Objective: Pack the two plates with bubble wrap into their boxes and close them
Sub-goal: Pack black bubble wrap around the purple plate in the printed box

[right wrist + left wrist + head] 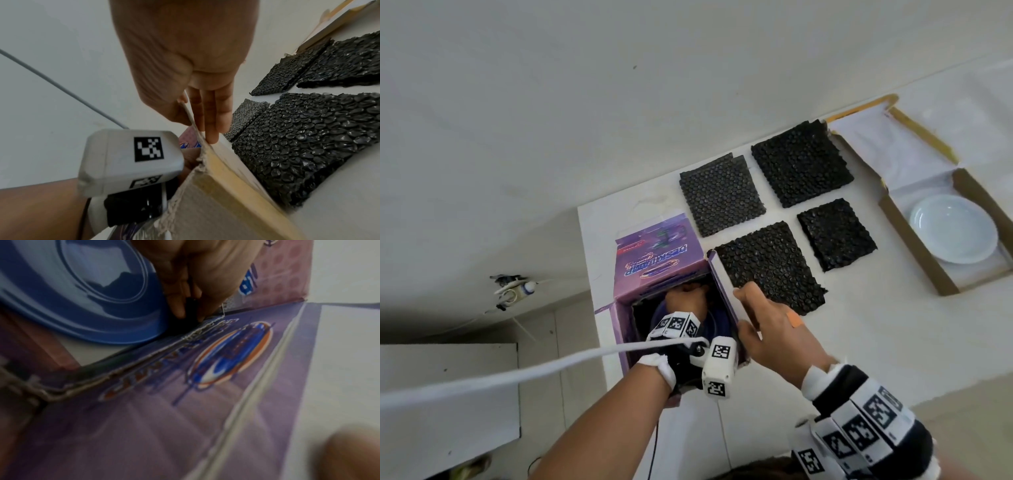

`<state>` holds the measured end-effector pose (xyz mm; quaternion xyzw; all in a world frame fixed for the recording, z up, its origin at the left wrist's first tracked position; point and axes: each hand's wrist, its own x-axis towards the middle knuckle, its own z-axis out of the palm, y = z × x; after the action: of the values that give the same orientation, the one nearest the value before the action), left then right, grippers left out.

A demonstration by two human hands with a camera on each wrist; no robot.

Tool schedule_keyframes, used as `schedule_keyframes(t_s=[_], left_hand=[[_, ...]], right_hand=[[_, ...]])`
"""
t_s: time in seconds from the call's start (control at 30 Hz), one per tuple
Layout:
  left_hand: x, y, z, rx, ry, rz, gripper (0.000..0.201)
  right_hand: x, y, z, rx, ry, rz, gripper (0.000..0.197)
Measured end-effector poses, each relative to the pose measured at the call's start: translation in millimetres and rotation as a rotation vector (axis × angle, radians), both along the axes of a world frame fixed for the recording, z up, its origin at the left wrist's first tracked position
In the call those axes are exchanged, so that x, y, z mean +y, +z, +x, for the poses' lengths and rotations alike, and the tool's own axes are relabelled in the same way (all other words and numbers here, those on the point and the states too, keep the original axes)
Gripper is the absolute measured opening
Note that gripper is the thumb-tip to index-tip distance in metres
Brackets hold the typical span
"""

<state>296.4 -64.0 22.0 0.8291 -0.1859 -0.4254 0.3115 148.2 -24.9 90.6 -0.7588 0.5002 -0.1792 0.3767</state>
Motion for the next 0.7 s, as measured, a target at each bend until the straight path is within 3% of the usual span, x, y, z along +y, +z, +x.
schedule_keyframes(t_s=[0.2,0.33,0.47,0.57,0.7], left_hand=[[6,-3,-3,0.189,0.151,-0.072,0.011],[8,-13,2,0.213,0.107,-0.067,0.021],[4,-10,6,0.218,0.082,-0.065,0.013],[1,-9,6,0.137,0.047,-0.044,0.003],[-1,-8,12,-0.045,-0.207,0.029,0.021]], right_hand=[[1,-4,-1,-0.003,-0.019,0.015,0.039],[0,-4,0,0.001,-0.011,0.032,0.036],[0,-3,-1,-0.003,-0.001,0.027,0.034],[-1,-3,-1,0.014,0.001,0.014,0.034],[-2,-1,0,0.033,0.012,0.013,0.032]])
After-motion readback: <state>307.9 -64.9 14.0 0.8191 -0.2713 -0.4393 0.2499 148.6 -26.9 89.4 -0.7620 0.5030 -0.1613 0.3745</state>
